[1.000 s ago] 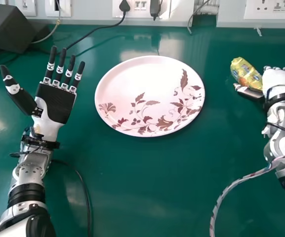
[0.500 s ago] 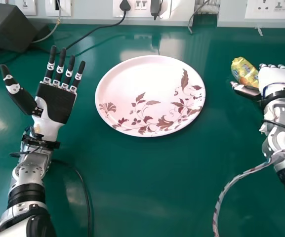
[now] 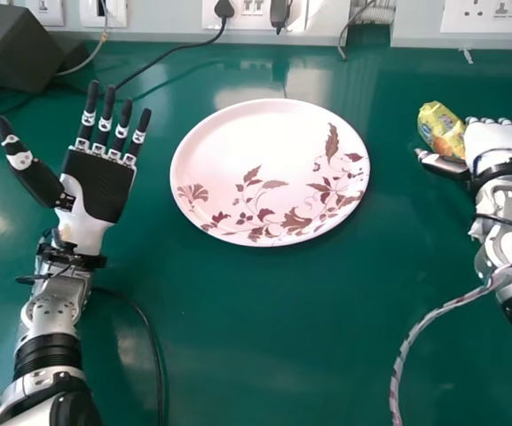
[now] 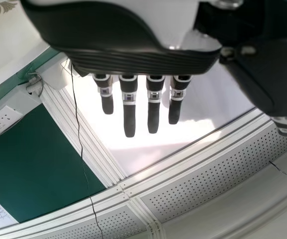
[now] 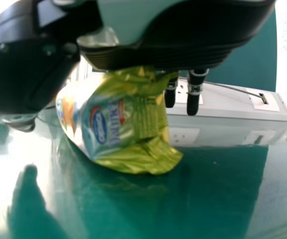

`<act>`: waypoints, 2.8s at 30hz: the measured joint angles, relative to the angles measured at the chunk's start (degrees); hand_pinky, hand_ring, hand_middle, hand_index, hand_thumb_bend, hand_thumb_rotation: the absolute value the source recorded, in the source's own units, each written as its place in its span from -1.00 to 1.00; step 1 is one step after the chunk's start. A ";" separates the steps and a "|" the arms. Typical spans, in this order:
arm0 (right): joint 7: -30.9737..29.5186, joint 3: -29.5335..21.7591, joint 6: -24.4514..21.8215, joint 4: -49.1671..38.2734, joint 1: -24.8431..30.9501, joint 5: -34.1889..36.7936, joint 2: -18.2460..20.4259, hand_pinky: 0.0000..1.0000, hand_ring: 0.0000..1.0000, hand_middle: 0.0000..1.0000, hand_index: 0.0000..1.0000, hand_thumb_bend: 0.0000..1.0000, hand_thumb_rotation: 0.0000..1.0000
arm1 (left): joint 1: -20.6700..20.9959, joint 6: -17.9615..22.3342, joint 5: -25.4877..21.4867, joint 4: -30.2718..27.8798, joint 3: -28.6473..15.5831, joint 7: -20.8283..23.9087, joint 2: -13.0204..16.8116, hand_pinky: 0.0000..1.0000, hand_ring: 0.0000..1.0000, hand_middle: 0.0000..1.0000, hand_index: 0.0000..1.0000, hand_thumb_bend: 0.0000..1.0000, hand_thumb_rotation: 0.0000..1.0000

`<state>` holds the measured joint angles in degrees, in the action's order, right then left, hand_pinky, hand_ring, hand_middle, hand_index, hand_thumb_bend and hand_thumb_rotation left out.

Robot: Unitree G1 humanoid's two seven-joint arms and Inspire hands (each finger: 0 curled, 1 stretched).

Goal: Pick up biscuit and place it in the plate

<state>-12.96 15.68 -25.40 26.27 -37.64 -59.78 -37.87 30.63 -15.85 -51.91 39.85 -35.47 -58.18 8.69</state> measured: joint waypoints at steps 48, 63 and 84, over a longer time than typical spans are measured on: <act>3.61 5.14 2.85 10.54 -4.84 5.44 -4.44 -0.01 0.17 0.67 0.96 0.16 -0.72 | -0.88 -16.03 -11.58 -0.87 -2.69 1.36 0.70 0.86 0.59 0.65 0.81 1.00 0.11; -1.11 6.36 2.40 8.71 -5.31 4.77 -6.40 -0.25 -0.04 0.49 0.80 0.16 -0.99 | -1.29 -19.73 -14.60 -1.64 -3.80 6.14 0.14 0.78 0.68 0.70 0.78 1.00 -0.05; -5.06 6.80 3.09 7.41 -5.88 4.86 -8.02 -0.47 -0.31 -0.02 0.50 0.07 -1.00 | -0.53 -21.89 -14.66 -0.67 -5.73 10.28 0.29 0.72 0.67 0.71 0.81 1.00 -0.03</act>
<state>-18.02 22.47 -22.31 33.68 -43.52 -54.92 -45.89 30.10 -37.74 -66.56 39.19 -41.19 -47.90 8.98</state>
